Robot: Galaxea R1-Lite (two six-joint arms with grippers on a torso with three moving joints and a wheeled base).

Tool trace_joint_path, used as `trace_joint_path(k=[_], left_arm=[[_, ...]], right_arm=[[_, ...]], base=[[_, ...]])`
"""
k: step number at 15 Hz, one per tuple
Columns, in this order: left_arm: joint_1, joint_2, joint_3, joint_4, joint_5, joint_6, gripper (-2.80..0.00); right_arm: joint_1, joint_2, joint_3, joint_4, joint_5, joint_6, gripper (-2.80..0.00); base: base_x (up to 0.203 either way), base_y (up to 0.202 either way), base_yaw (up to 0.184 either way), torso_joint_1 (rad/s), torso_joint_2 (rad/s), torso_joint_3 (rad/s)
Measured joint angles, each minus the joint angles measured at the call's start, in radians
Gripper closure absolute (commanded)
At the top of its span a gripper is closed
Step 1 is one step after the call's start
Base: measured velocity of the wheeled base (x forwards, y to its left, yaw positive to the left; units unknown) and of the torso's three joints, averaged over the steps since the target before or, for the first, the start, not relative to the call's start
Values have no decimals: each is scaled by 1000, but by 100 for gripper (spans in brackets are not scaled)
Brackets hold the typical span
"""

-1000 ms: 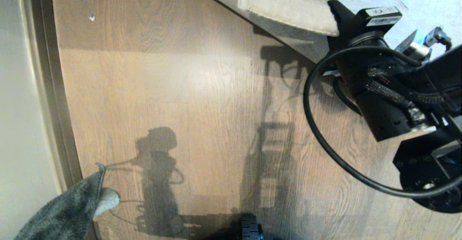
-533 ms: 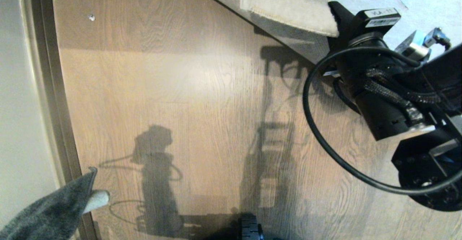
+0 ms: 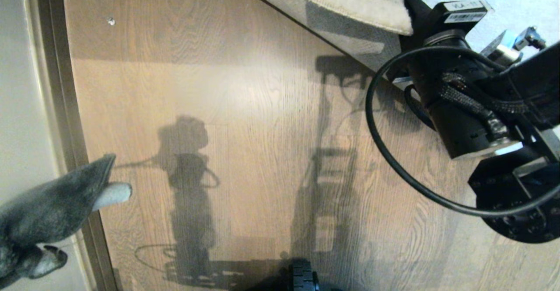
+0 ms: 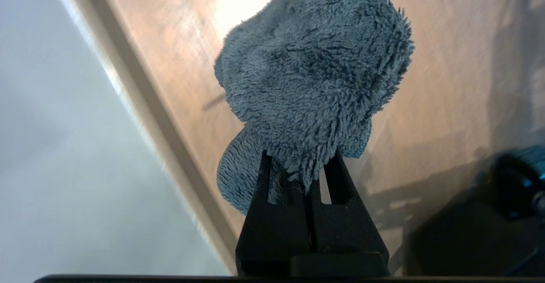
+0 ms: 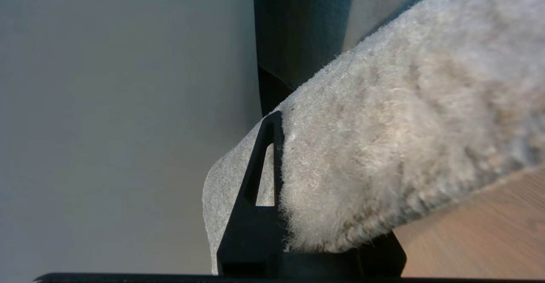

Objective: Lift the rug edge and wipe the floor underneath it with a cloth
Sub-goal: Wipe the floor under the carpet with a rag

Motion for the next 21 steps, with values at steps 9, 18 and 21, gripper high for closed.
trace_joint_path(k=[9,18,21], left_arm=[[-466,498,-168,-222,4,-8,0],[-817,1170,-317,-834,341,-206,0],[-856,1353,-399,-1012,461,-250,0]], right_arm=[[-24,22,-77,0,19,6,0],[-72,79,-138,-1,36,8,0],[-76,96,-144,-1,35,8,0]], base=[[0,0,0,0,0,0],[0,0,0,0,0,0],[0,0,0,0,0,0]])
